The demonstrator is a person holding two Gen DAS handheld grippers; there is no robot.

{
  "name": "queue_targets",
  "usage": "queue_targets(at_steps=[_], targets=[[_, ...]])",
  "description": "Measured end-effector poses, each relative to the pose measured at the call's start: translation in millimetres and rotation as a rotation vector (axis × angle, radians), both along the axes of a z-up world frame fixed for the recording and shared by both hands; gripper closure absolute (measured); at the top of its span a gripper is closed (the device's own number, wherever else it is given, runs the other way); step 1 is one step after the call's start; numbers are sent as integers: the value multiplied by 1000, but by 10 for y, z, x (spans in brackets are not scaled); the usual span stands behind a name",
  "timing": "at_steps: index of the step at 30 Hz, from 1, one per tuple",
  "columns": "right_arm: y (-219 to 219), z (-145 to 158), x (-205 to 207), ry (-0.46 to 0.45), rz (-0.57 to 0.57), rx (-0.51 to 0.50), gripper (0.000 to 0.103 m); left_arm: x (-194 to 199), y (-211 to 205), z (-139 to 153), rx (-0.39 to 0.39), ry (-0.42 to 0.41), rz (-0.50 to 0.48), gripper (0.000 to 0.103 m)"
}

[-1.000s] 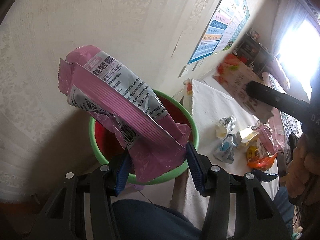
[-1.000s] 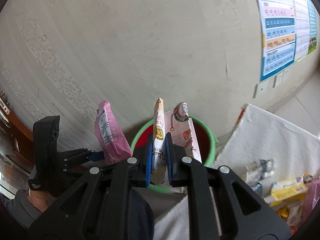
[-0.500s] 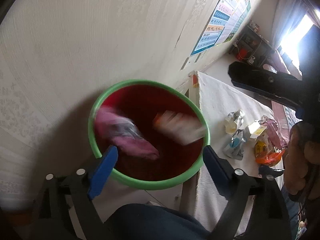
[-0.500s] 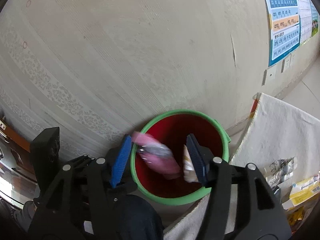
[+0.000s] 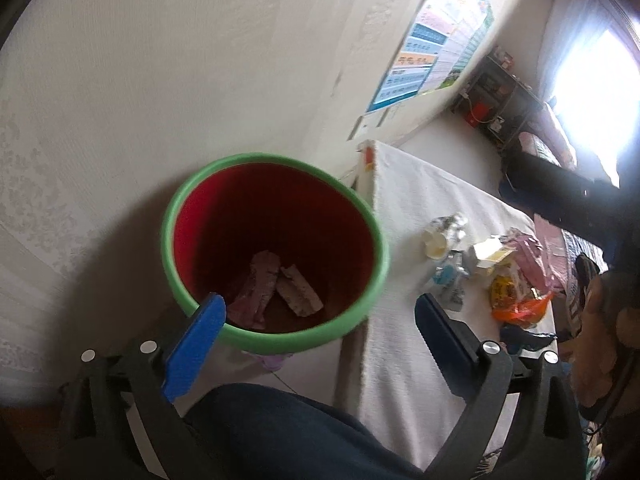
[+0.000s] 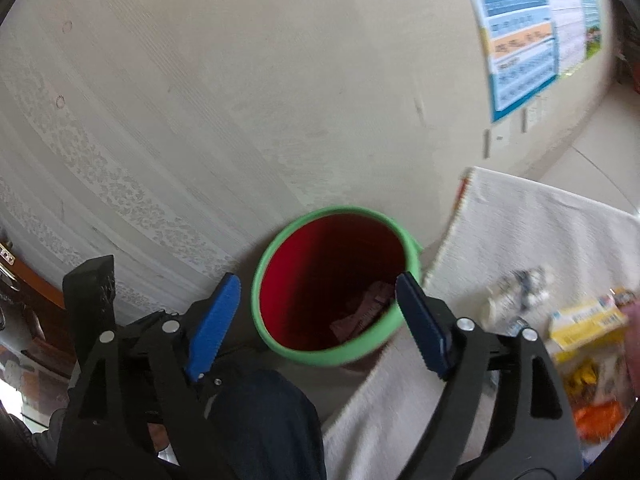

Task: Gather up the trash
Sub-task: 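Open the right gripper to drop the pocky carton into the bucket, then move both open grippers back over the wrappers on the table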

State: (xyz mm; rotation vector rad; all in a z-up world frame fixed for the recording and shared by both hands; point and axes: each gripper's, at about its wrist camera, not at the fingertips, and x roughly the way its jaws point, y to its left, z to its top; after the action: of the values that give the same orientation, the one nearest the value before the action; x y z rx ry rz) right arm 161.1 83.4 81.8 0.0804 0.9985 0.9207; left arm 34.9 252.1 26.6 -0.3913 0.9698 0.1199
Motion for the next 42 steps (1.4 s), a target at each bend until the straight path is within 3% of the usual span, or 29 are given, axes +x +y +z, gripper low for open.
queue_targets(at_steps=[10, 23, 31, 42], targets=[[-1185, 81, -311, -74, -212, -46, 5, 35, -721, 137, -6, -37, -78, 8], [-2606, -206, -510, -32, -418, -140, 5, 232, -1993, -24, -56, -17, -275, 8], [-2947, -412, -641, -10, -457, -180, 5, 303, -2441, -203, -60, 47, -350, 8], [-2911, -654, -530, 5, -396, -219, 5, 337, -2632, -750, -107, 207, -332, 8]])
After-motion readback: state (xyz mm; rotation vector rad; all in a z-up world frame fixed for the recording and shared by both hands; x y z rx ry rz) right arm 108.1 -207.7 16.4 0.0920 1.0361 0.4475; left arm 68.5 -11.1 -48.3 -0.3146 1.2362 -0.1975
